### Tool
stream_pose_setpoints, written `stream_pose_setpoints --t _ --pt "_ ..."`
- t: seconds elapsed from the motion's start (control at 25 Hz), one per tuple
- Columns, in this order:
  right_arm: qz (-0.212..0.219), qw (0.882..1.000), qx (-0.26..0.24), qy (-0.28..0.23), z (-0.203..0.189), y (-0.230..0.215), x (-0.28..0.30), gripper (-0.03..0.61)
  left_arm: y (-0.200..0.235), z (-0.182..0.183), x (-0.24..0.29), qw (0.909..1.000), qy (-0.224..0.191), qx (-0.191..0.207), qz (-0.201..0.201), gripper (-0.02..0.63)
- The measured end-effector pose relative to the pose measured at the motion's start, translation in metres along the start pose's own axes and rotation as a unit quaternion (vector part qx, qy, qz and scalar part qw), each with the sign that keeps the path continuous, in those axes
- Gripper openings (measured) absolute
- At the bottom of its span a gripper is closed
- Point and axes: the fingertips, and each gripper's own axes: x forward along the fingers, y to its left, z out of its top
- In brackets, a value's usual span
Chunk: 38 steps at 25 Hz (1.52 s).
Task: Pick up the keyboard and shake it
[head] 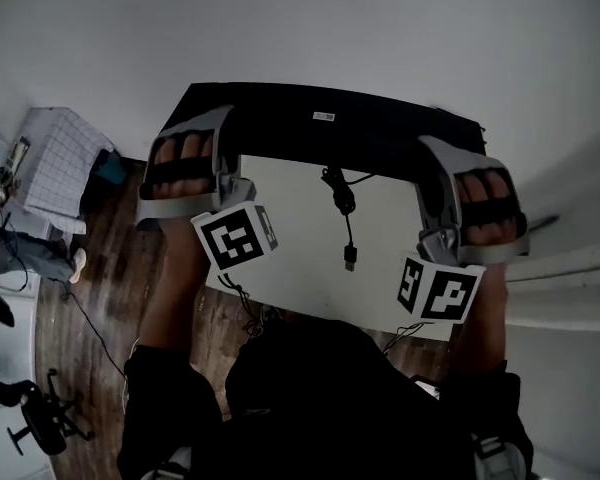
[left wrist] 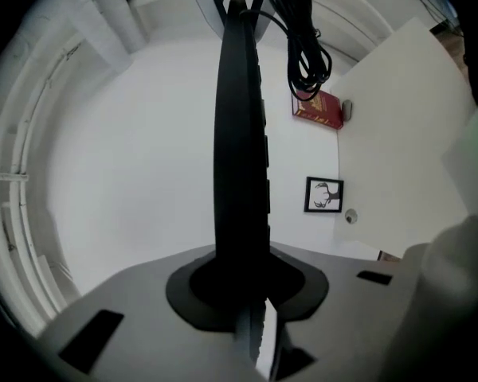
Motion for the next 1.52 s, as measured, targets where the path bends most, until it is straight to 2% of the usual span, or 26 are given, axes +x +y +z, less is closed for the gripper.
stream_pose_setpoints --t 0.12,0.2,0.32,0.48,0.56,0.72,0.88,0.96,1.04,1.2,1.32,1.4,1.52 --pt "0.003 0.998 -0.009 0.058 -0.006 -0.031 -0.045 0.098 0.028 0.023 -0.007 0.9980 -0.063 -0.009 0.000 0.072" --pt "0.009 0.996 -0.006 0.094 -0.031 -0.030 -0.052 0.098 0.028 0.060 0.007 0.9948 -0.102 -0.006 -0.007 0.072" --pt "0.013 0.990 0.006 0.141 -0.097 0.004 -0.065 0.098 0.003 0.151 0.028 0.9872 -0.158 0.012 -0.019 0.072" --pt "0.017 0.976 0.024 0.214 -0.185 0.061 -0.142 0.100 -0.041 0.285 -0.007 0.9705 -0.235 0.040 -0.034 0.072" --pt "0.027 0.969 0.033 0.245 -0.202 0.069 -0.162 0.100 -0.046 0.317 -0.017 0.9616 -0.269 0.045 -0.034 0.072" --pt "0.055 0.954 0.050 0.290 -0.196 0.053 -0.164 0.098 -0.034 0.317 -0.019 0.9439 -0.324 0.051 -0.038 0.072" --pt "0.103 0.934 0.077 0.332 -0.223 0.093 -0.182 0.097 -0.067 0.331 -0.049 0.9258 -0.367 0.070 -0.060 0.072" --pt "0.116 0.925 0.089 0.351 -0.236 0.112 -0.182 0.097 -0.083 0.334 -0.057 0.9213 -0.375 0.076 -0.072 0.072" --pt "0.126 0.921 0.104 0.354 -0.235 0.130 -0.175 0.097 -0.100 0.321 -0.064 0.9214 -0.369 0.076 -0.094 0.072" --pt "0.142 0.925 0.121 0.330 -0.207 0.156 -0.135 0.098 -0.125 0.267 -0.059 0.9302 -0.333 0.088 -0.126 0.072" --pt "0.149 0.930 0.131 0.310 -0.186 0.162 -0.109 0.098 -0.129 0.234 -0.054 0.9322 -0.322 0.090 -0.139 0.074" --pt "0.153 0.936 0.128 0.291 -0.174 0.158 -0.098 0.097 -0.123 0.217 -0.051 0.9304 -0.328 0.065 -0.151 0.072" --pt "0.155 0.946 0.112 0.263 -0.162 0.145 -0.085 0.100 -0.114 0.199 -0.049 0.9230 -0.336 0.029 -0.185 0.072"
